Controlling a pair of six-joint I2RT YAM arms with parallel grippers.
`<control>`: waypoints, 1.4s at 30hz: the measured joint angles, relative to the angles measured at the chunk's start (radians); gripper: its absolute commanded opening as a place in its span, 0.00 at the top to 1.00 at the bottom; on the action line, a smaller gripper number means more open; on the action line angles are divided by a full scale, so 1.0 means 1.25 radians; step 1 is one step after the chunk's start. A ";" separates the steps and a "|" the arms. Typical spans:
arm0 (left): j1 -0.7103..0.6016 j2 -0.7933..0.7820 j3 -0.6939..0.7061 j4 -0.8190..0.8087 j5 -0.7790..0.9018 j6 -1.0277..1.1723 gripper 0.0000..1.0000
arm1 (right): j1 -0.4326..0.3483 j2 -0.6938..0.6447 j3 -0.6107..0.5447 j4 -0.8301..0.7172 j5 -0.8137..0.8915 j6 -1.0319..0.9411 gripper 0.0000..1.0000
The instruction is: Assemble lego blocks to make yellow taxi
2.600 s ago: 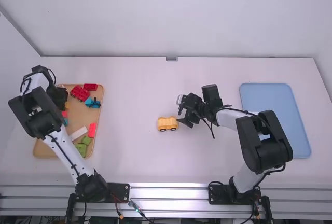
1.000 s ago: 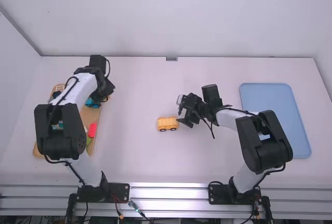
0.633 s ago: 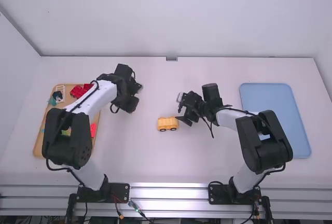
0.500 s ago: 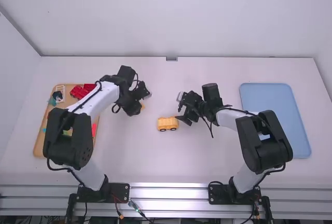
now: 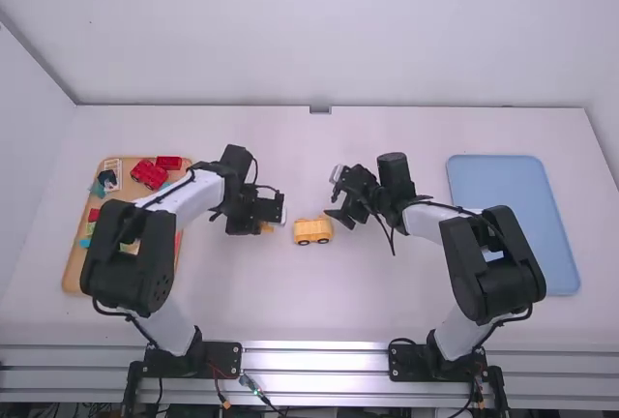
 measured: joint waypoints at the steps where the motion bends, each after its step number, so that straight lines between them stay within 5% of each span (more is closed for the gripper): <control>1: -0.002 0.000 -0.008 0.018 0.000 -0.001 0.92 | 0.000 0.000 0.000 0.000 0.000 0.003 0.01; 14: -0.006 0.000 -0.081 0.112 0.017 -0.070 0.84 | 0.000 0.000 0.000 0.001 0.000 0.016 0.01; 20: -0.006 0.000 -0.103 0.147 0.031 -0.091 0.65 | 0.000 0.000 0.000 -0.002 0.000 0.018 0.01; 30: -0.009 0.000 -0.105 0.169 0.032 -0.127 0.53 | 0.000 0.000 0.000 -0.004 0.000 0.019 0.01; 33: -0.009 0.000 -0.105 0.168 0.033 -0.127 0.30 | 0.000 0.000 0.000 -0.004 0.000 0.019 0.01; 34: -0.009 0.000 -0.105 0.169 0.034 -0.132 0.01 | 0.000 0.000 0.000 -0.004 0.000 0.021 0.01; 42: -0.010 0.000 -0.097 0.130 0.034 -0.136 0.01 | 0.000 0.000 0.000 -0.004 0.000 0.020 0.01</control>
